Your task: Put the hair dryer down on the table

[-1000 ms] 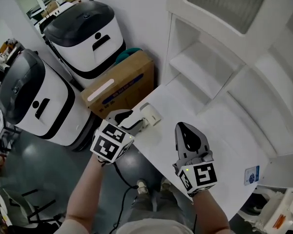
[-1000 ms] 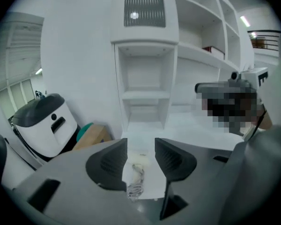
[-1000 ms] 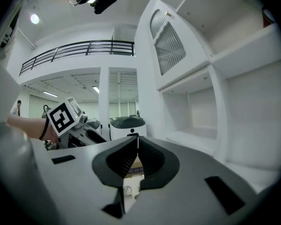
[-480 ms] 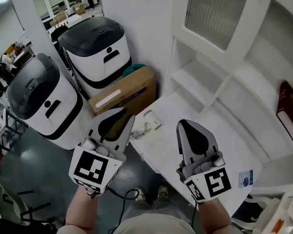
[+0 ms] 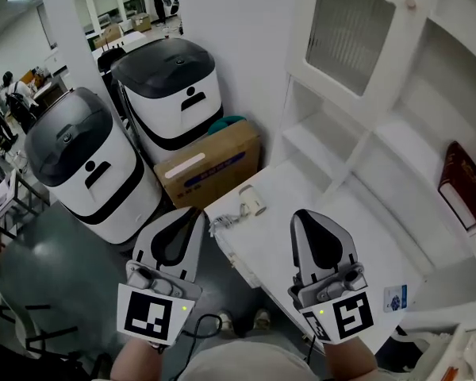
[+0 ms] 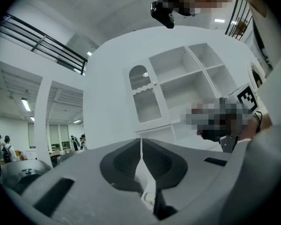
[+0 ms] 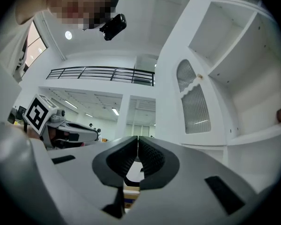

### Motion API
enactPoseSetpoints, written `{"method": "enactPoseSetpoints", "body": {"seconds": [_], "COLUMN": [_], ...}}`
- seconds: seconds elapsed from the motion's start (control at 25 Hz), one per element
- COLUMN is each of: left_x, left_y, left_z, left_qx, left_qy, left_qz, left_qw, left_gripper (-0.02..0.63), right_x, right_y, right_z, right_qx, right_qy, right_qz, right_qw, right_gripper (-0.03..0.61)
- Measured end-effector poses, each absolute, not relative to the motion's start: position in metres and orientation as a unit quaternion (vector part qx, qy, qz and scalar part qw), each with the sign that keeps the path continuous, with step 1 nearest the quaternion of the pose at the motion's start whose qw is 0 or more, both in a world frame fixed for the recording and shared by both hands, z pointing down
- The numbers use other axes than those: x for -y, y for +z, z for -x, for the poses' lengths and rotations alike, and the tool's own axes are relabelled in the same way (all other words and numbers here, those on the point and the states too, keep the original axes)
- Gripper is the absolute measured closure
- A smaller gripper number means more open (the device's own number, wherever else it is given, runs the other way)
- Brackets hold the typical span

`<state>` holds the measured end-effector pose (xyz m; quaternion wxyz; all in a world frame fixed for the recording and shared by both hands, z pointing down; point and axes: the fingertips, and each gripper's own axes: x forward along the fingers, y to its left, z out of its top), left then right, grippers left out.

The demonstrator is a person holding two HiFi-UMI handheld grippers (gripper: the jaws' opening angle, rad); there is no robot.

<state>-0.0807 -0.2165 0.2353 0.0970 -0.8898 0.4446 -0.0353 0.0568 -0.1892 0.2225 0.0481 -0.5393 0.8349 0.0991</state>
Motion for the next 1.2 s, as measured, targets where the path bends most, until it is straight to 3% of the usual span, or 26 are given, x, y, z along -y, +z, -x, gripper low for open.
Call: {"method": "enactPoseSetpoints", "body": {"seconds": [0.24,1.2], "left_x": [0.197,0.170], "left_y": [0.263,0.280], "left_z": [0.084,0.085], "left_qx": [-0.461,-0.495], "left_qy": [-0.041,-0.051], "left_qz": [0.885,0.864], "left_qw": [0.056,0.080], "left_gripper": [0.598,0.600], "right_x": [0.167,0.151], "right_y": [0.231,0.262], "right_z": [-0.050,-0.041], "right_qx": [-0.846,-0.861], "right_qy": [0.088,0.058], "right_qz": [0.524,0.504], "right_qw": [0.050,0.026], "right_gripper": [0.558,0.560]}}
